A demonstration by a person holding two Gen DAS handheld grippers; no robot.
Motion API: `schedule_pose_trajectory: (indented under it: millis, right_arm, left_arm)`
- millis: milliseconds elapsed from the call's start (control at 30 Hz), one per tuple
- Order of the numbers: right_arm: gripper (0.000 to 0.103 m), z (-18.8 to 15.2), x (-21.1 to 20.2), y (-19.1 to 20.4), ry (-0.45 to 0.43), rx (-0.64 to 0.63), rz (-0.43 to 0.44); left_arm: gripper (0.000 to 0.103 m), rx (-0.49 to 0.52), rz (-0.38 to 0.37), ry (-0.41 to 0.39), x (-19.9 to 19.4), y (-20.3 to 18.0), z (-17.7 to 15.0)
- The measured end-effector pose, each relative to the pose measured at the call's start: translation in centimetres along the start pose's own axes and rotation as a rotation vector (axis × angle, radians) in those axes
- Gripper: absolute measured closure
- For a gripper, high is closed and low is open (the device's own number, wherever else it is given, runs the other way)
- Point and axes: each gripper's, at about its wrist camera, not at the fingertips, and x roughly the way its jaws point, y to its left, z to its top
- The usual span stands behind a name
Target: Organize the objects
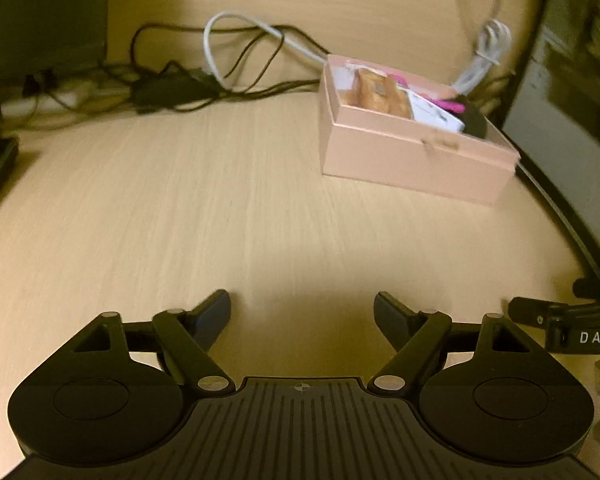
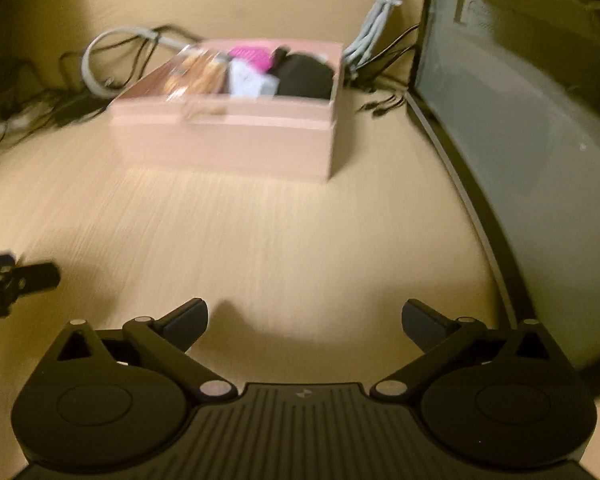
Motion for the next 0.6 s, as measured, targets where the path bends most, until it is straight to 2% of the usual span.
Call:
schedule_pose_trajectory:
  millis: [133, 267, 367, 467, 600]
  right_arm:
    - [0.0, -1.1, -0.5, 0.8, -0.04, -0.001, -0.01]
    - [0.0, -1.4, -0.4, 0.2, -0.062, 0.053, 0.006]
    - [0.0, -1.3, 0.0, 0.0, -0.084, 0.055, 0.0]
    - [0.0, -1.3, 0.2, 0.1, -0.104, 0.065, -0.01]
    - [0.0, -1.5, 0.6, -0.3, -0.173, 0.046, 0.006]
  left_arm:
    - [0.019, 0.049, 0.017, -0.021, -0.8, -0.5, -1.2]
    - [0.005, 0.053, 0.014, -0.051, -0.4, -1.2, -1.8]
    - [0.002, 0.096, 0.074, -0.089, 0.4, -2.6, -2.3]
    - [0.002, 0.06, 0.104, -0.104, 1.1, -2.6, -1.8]
    - [0.002, 0.031, 0.138, -0.115, 1.8, -2.6, -1.2]
